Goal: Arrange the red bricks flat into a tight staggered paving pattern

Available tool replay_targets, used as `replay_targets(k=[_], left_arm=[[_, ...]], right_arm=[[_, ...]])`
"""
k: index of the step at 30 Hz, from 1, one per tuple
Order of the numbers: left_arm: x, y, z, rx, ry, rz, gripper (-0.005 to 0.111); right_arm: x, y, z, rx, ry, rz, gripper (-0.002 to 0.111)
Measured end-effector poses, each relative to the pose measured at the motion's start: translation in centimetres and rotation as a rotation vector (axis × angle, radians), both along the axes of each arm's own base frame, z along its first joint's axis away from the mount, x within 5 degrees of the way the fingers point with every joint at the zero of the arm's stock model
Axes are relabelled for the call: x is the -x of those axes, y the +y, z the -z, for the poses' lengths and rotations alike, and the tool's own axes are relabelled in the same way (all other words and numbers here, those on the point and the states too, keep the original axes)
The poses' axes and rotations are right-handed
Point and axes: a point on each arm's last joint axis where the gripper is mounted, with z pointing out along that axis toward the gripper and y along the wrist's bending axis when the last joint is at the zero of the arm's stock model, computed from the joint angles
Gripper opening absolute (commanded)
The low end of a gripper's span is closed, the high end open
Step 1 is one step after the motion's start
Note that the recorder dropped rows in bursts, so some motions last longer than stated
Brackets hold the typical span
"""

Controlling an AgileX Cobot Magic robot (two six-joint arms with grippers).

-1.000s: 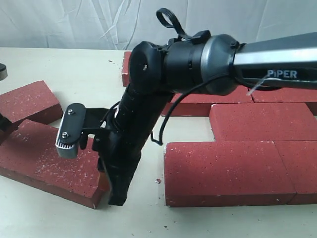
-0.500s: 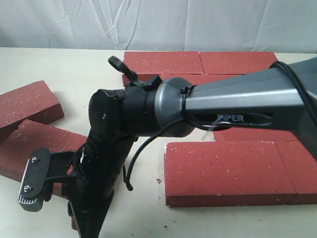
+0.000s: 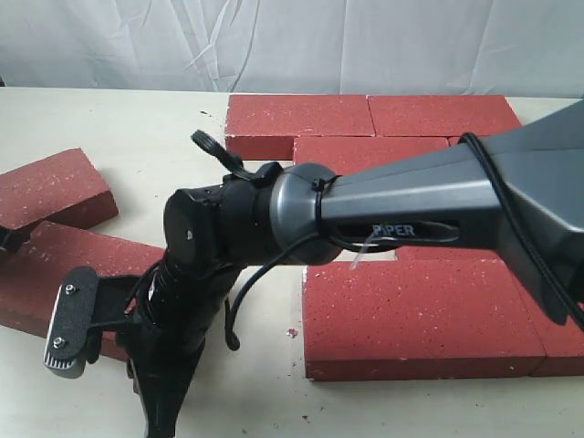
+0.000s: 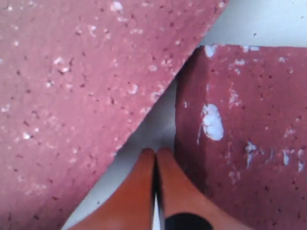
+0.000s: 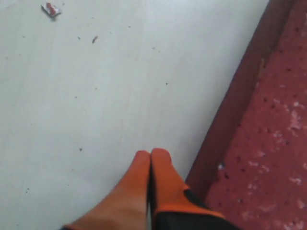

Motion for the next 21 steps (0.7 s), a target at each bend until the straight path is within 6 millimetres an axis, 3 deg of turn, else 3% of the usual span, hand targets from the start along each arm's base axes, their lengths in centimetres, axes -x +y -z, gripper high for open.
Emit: replay_targets(k=[14, 21], left_arm=[[-1.1, -1.5, -0.4, 0.182, -0.096, 0.039, 0.0], [-1.4, -3.4, -0.4, 0.186, -0.107, 0.126, 0.0]], right_arm=[[-1.0, -1.0, 0.5, 0.114, -0.118, -0.001, -0.001], [-1.5, -1.7, 0.5, 0.196, -0.186, 0.001, -0.001]])
